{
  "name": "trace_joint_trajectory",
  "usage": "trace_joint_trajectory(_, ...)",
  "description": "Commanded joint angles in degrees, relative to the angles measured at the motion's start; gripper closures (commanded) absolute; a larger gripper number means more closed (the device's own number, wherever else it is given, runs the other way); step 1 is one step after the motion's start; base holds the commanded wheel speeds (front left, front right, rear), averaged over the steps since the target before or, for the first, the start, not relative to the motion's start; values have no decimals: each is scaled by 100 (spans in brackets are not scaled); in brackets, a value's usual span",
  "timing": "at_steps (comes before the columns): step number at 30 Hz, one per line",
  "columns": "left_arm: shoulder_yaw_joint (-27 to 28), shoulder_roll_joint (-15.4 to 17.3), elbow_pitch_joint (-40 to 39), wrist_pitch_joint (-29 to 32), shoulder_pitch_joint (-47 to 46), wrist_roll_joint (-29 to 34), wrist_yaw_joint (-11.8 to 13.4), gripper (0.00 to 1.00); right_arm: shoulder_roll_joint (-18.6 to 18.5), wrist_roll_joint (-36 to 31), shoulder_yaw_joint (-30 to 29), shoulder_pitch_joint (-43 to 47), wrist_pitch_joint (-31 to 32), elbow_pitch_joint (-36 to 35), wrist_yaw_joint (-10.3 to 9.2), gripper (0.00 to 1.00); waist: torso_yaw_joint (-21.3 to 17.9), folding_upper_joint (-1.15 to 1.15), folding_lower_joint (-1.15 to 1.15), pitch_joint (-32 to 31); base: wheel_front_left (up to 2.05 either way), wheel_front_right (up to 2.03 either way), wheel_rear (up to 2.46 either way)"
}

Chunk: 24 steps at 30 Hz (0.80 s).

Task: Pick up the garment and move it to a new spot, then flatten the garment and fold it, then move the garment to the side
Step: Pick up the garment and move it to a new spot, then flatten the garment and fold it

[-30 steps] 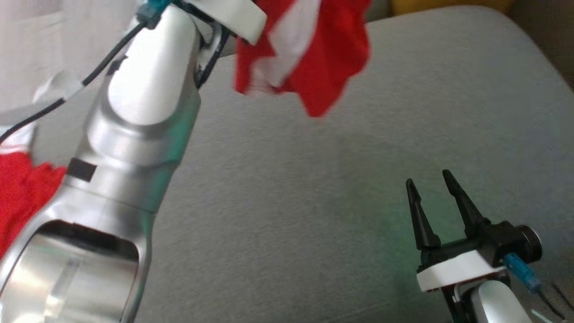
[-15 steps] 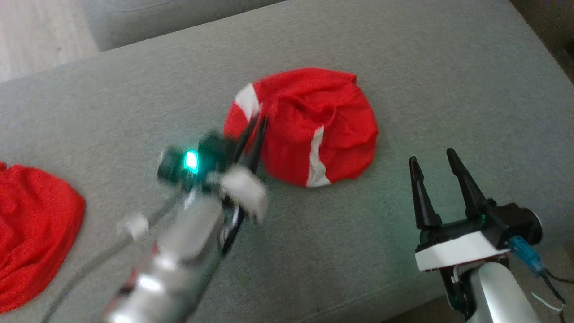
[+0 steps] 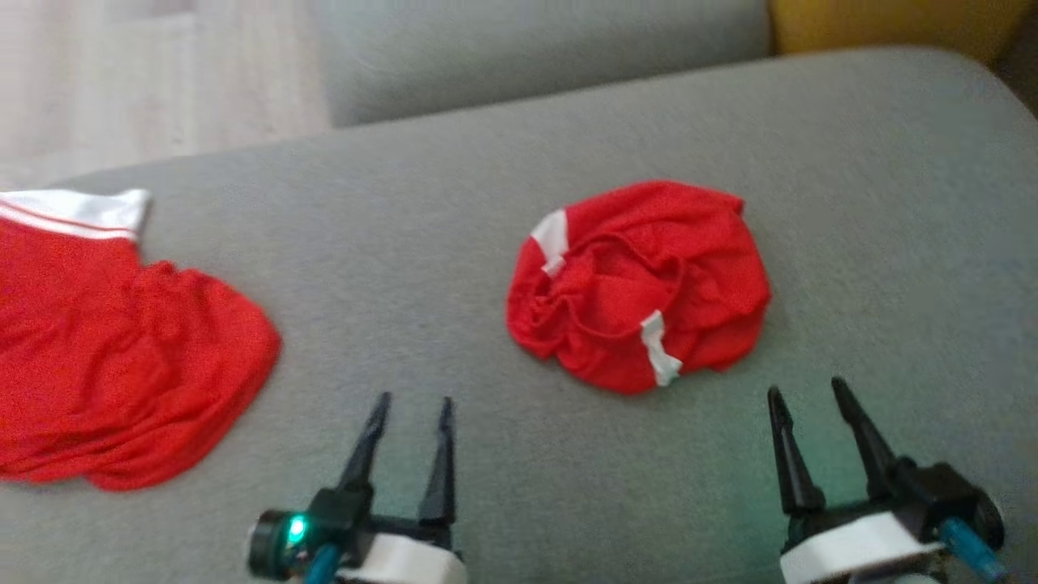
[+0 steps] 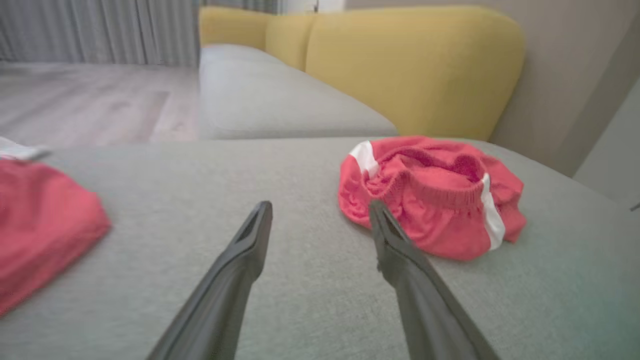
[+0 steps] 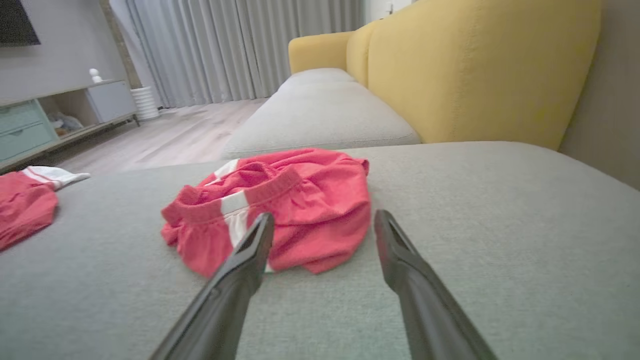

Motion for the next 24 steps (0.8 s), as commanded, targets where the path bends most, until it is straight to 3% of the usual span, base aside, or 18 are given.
trace_joint_trajectory(1, 292, 8, -375, -69, -119, 135, 87, 0, -84, 61, 126, -101, -36, -194, 39, 0, 390, 0, 2, -381, 0, 0, 0)
trace_joint_trajectory(4, 621, 7, -1053, -69, 383, 309, 325, 0, -91, 133, 89, 87, -36, -270, 39, 0, 545, 0, 2, -555, 0, 0, 0)
trace_joint_trajectory(7, 756, 7, -1424, -69, 722, 413, 398, 0, -67, 136, 4, 255, -36, -292, 39, 0, 656, 0, 2, -708, 0, 0, 0)
trace_joint_trajectory(24, 1224, 7, -1516, -70, 1247, 801, 255, 0, -19, 211, 165, 437, -36, -248, 39, 0, 733, 0, 2, -905, 0, 0, 0)
